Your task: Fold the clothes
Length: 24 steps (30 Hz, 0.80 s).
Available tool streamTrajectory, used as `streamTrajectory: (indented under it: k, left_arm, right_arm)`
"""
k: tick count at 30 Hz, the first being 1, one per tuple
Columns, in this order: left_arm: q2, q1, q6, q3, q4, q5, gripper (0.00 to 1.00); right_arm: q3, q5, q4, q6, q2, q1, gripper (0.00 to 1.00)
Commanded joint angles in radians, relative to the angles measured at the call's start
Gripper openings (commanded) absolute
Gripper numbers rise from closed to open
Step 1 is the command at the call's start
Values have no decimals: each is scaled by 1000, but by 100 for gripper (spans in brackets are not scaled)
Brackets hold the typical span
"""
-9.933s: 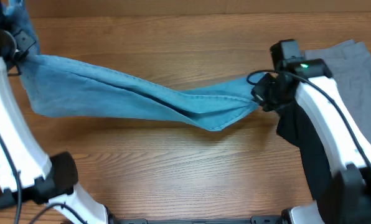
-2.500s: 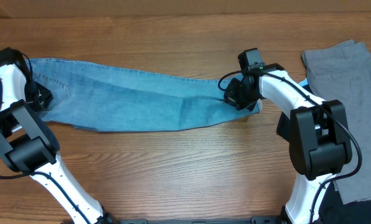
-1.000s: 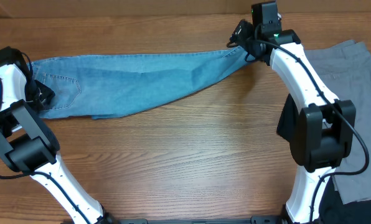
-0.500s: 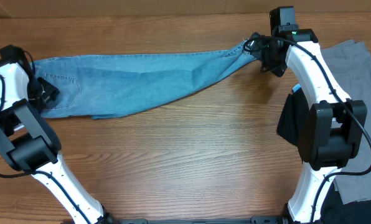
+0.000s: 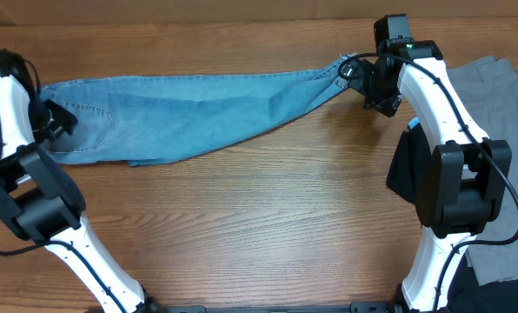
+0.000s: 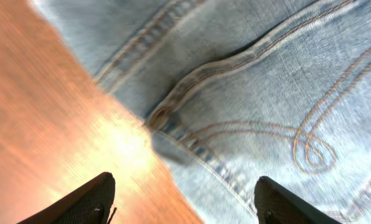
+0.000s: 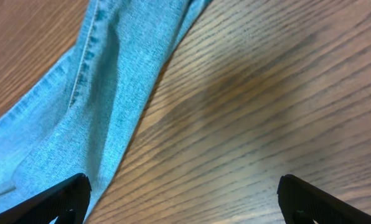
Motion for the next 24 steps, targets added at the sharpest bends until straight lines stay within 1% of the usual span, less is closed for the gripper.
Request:
streamTrajectory:
  k: [1,3,5,9,11,19,24]
  left_arm:
    - [-53,40,-70,33,-26,-12,78]
    - [-53,69,-60,33,-26,15,87]
    - [-45,119,-28,32,-24,74,100]
    - [-38,190,89,14,29,227,100]
    - [-38,210,122,-2,56,282,100]
    - [-28,215,123,-95,193,312,100]
    - [-9,216,123,-101,240,307,100]
  right_arm:
    - [21,-6,-10,-7,-7,4,100]
    - [21,-6,-17,-7,-7,4,100]
    - [21,-6,-21,-7,-7,4,100]
    - [21,-6,-21,-7,-7,4,100]
    - [21,-7,-20,-7,-7,4,100]
    - [21,-43,-28,-8,-7,4,100]
    - [21,-43,-43,-8,-7,4,100]
